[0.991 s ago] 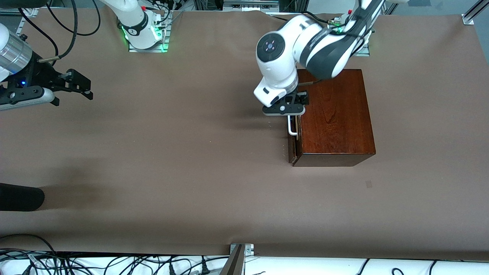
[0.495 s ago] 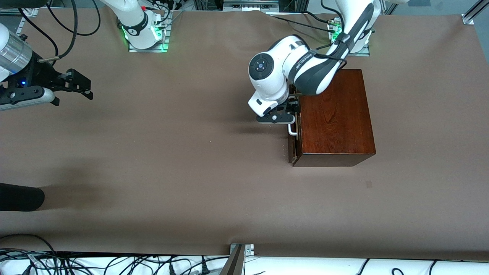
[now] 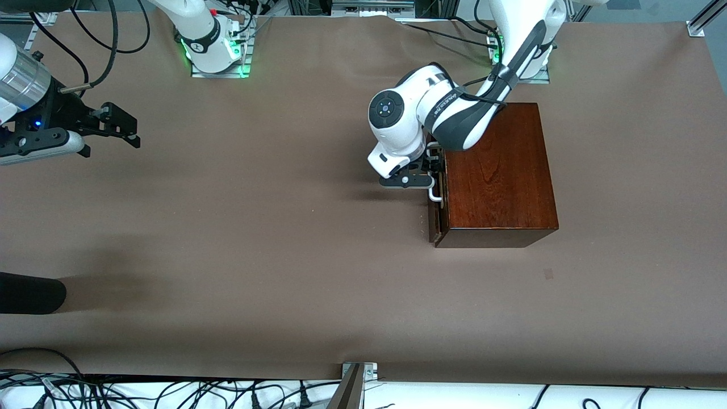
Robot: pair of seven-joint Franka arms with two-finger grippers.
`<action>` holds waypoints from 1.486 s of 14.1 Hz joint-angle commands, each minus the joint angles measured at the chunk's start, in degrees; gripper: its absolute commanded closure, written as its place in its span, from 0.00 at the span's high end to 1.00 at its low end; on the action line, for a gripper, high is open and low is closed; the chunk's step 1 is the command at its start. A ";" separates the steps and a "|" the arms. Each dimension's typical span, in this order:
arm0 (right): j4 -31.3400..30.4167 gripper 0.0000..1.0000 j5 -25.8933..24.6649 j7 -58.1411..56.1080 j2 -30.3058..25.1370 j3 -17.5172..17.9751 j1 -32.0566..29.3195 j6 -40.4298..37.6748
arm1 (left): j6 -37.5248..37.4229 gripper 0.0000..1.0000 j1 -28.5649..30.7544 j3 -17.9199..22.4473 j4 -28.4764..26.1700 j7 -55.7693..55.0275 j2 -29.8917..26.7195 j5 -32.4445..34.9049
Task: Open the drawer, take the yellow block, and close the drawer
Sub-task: 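Pull the drawer handle outward with the left gripper to open the drawer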
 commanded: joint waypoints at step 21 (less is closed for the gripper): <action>-0.37 1.00 0.18 0.02 -0.43 0.03 -0.11 -0.62 | 16.15 1.00 -9.10 0.18 15.34 -6.33 10.48 0.47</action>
